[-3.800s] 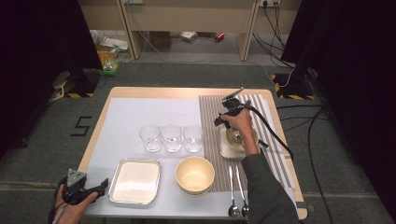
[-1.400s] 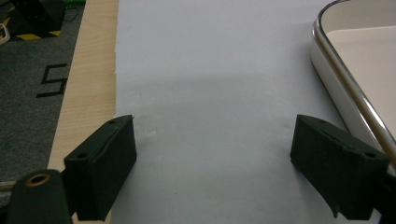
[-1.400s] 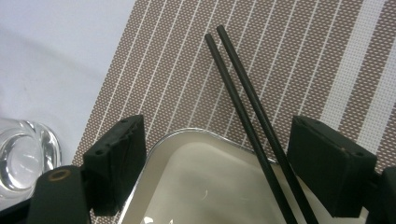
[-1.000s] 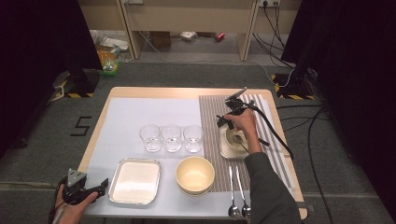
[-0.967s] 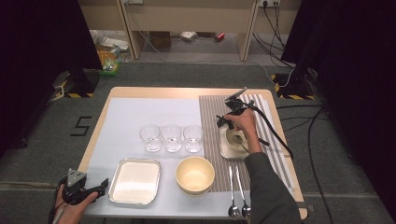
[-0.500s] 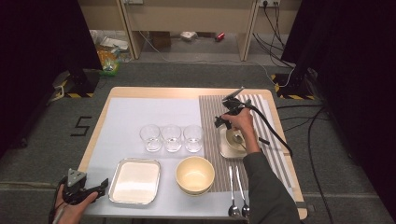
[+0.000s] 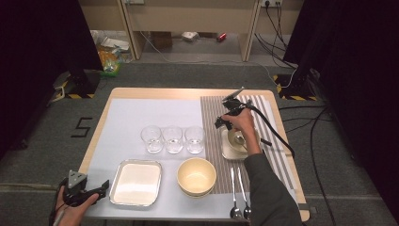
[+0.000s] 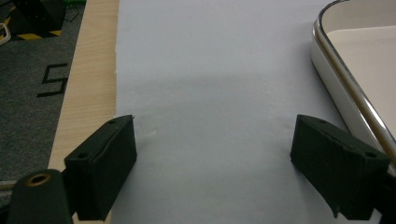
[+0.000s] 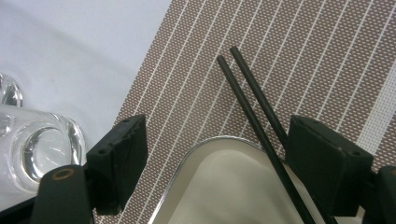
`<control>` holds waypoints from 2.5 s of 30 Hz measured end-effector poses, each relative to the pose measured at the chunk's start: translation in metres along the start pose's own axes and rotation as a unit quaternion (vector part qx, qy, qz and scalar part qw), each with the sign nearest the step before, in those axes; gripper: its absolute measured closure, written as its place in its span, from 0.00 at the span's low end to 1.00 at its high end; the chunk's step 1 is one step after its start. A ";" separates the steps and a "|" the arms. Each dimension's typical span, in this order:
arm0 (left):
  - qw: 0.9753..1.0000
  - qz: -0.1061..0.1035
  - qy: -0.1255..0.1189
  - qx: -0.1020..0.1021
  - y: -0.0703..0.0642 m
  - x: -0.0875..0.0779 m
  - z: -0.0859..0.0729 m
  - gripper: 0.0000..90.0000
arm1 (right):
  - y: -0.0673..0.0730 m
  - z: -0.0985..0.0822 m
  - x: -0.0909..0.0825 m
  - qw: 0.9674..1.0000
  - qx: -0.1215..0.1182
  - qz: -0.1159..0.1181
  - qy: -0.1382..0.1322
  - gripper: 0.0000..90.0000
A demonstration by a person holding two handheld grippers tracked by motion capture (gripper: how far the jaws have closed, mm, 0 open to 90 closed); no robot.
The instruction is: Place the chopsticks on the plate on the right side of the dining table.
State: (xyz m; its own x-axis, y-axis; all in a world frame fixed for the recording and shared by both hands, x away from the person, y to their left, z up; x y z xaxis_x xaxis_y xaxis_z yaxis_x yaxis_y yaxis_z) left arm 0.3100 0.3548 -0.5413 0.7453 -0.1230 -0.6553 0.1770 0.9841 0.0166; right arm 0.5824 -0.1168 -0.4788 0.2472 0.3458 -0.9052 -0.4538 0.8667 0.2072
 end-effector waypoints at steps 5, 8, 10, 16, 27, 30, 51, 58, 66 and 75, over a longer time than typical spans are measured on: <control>1.000 0.000 0.000 0.000 0.000 0.000 0.000 0.15 | -0.004 0.002 -0.003 1.000 0.006 -0.010 -0.007 0.23; 1.000 0.004 -0.005 -0.001 0.000 0.001 0.000 0.15 | -0.005 0.002 -0.001 1.000 0.014 -0.015 0.002 0.22; 1.000 0.003 -0.003 0.000 0.000 0.000 0.000 0.15 | -0.006 0.002 0.000 1.000 0.009 -0.018 0.003 0.22; 1.000 0.001 -0.002 0.000 0.000 0.000 0.000 0.15 | -0.004 0.001 0.002 1.000 0.007 -0.009 0.010 0.23; 1.000 0.005 -0.006 -0.001 0.000 0.001 0.000 0.15 | 0.001 -0.001 0.003 1.000 0.004 0.001 0.018 0.24; 1.000 0.004 -0.002 -0.001 0.000 0.000 0.000 0.15 | 0.001 -0.002 0.004 1.000 -0.003 0.000 0.020 0.24; 1.000 0.001 0.000 0.000 0.000 0.000 0.000 0.15 | 0.012 0.002 0.004 1.000 -0.015 0.004 0.021 0.24; 1.000 0.004 -0.003 -0.001 0.000 0.001 0.000 0.15 | 0.013 0.003 0.006 1.000 -0.016 0.001 0.026 0.23; 1.000 0.003 -0.002 -0.001 0.000 0.000 0.000 0.15 | 0.013 0.002 0.007 0.999 -0.019 0.000 0.029 0.23; 1.000 0.003 -0.001 -0.001 0.000 0.000 0.000 0.15 | 0.015 0.001 0.008 0.999 -0.026 0.008 0.032 0.24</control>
State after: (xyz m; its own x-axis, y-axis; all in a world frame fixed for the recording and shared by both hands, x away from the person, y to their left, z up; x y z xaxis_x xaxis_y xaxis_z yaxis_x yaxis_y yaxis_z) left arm 0.3104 0.3546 -0.5414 0.7480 -0.1171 -0.6533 0.1715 0.9850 0.0198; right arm 0.5784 -0.1003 -0.4825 0.1848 0.3334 -0.9245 -0.5007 0.8414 0.2033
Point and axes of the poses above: each handheld gripper's, and its own axes: x roughly forward along the jaws, z roughly out of its top, y roughly to its left, the point moved 5 cm from there along x, roughly forward along the jaws, and after that the axes turned 3 degrees about x, right-handed, at the moved point
